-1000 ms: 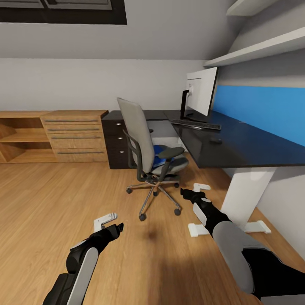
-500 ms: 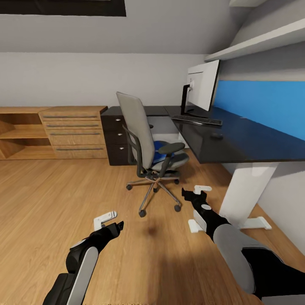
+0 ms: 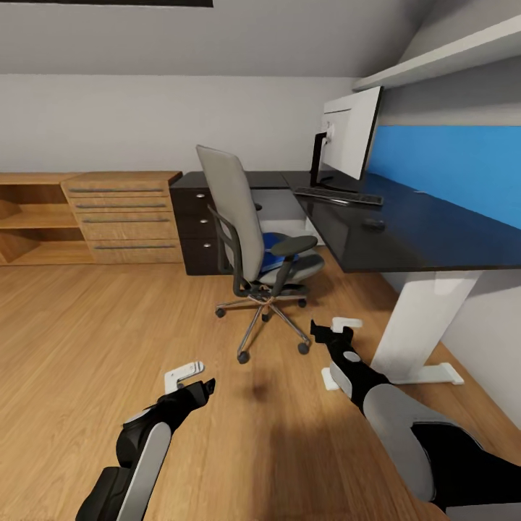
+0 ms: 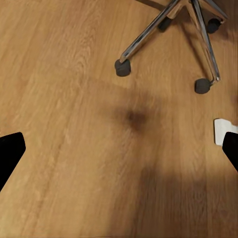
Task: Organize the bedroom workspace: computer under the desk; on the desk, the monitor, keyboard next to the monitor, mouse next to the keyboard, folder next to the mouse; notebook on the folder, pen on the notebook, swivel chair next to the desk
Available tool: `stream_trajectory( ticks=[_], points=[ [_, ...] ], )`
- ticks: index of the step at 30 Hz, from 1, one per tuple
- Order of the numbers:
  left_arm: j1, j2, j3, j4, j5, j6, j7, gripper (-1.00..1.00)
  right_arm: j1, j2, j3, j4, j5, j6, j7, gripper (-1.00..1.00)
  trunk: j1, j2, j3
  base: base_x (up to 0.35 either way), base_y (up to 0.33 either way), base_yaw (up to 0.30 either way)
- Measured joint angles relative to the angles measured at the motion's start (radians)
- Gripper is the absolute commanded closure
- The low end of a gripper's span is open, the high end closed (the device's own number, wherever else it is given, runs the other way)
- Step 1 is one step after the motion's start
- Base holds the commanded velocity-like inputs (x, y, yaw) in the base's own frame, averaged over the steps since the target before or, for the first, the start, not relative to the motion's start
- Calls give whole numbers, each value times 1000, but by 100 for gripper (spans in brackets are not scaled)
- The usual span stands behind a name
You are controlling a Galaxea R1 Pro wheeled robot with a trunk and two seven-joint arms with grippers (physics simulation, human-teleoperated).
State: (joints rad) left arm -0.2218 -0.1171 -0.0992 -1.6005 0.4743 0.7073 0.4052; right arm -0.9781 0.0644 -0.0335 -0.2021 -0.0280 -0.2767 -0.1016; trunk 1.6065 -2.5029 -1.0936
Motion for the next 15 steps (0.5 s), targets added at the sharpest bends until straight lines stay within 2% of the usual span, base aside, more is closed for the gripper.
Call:
stream_trajectory(
  ticks=[6,9,12,15],
  points=[
    [0,8,-3,0,0,-1,-1,-100,0,0,0,-59,-2,42,0,-100,0,0,0,94,0,0],
    [0,10,-3,0,0,-1,-1,-100,0,-1,-1,-62,-2,57,0,-100,0,0,0,262,0,0],
    [0,14,-3,0,0,-2,-1,-100,0,-2,-2,-65,-1,119,-1,-100,-1,0,0,311,0,0],
    [0,15,-3,0,0,-1,-1,-100,0,-1,-1,-64,-1,142,-2,-100,-1,0,0,317,0,0]
  ],
)
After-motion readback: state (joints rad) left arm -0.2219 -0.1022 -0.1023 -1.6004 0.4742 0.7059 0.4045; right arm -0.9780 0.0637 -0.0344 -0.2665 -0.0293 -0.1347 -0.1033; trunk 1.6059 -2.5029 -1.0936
